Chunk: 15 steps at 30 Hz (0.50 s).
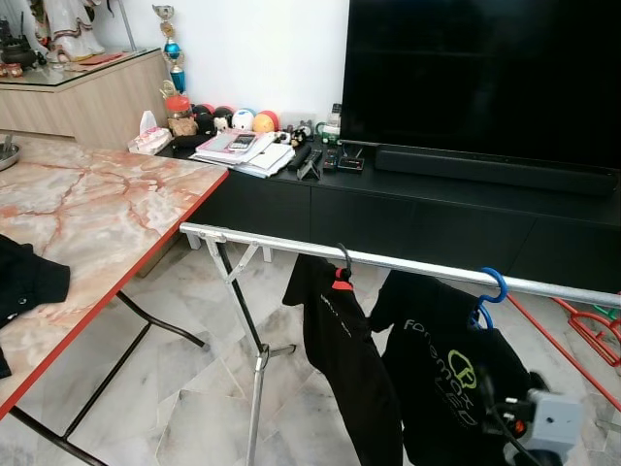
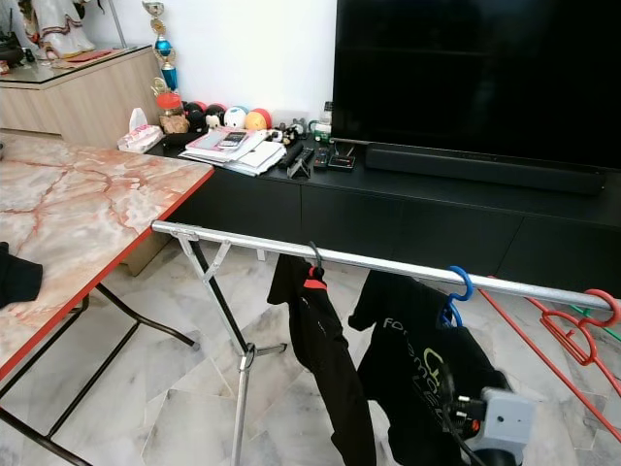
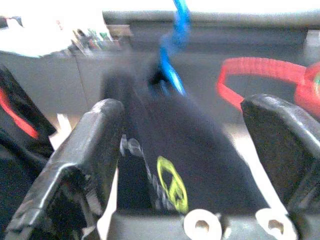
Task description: Hang hanger
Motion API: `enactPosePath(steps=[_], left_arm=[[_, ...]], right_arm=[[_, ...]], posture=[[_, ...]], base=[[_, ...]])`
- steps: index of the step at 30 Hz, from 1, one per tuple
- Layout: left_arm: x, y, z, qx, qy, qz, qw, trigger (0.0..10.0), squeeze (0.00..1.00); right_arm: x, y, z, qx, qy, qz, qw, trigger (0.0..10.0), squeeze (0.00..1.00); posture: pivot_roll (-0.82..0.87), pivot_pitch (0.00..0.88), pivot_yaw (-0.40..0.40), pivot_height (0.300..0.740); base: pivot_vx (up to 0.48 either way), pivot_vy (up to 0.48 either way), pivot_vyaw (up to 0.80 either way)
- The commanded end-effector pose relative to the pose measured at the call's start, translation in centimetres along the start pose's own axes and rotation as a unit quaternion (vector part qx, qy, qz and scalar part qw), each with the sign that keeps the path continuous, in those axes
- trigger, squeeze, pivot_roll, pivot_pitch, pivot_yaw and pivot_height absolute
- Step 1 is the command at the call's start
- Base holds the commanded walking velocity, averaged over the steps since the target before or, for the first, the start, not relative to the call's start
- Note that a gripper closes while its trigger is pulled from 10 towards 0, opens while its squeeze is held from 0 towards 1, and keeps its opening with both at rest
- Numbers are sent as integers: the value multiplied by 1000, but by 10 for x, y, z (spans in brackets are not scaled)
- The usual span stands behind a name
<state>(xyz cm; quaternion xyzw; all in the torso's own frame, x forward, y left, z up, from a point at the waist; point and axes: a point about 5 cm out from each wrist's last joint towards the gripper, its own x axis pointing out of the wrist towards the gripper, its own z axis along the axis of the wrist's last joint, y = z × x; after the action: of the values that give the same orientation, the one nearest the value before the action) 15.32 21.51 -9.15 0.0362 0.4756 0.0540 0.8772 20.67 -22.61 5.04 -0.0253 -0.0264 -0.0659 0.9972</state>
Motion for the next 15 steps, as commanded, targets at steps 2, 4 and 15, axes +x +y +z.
enactPosePath(steps=[2,4,15], left_arm=[[0,0,-3,15,6,-3,1000,10000,0],[0,0,-2,15,6,-3,1000,10000,0],[0,-4,0,17,3,-8,1000,10000,0]], right_arm=[[7,-1,20,-15,-35,-11,999,10000,0],[20,-11,34,-34,-54,-45,997,10000,0],[-19,-23,-36,-28,156,-83,984,10000,0]], posture=[[-79,0,-1,740],[-82,0,1,740],[-79,0,-3,740]], base=[[0,0,0],[0,0,0],[0,0,0]])
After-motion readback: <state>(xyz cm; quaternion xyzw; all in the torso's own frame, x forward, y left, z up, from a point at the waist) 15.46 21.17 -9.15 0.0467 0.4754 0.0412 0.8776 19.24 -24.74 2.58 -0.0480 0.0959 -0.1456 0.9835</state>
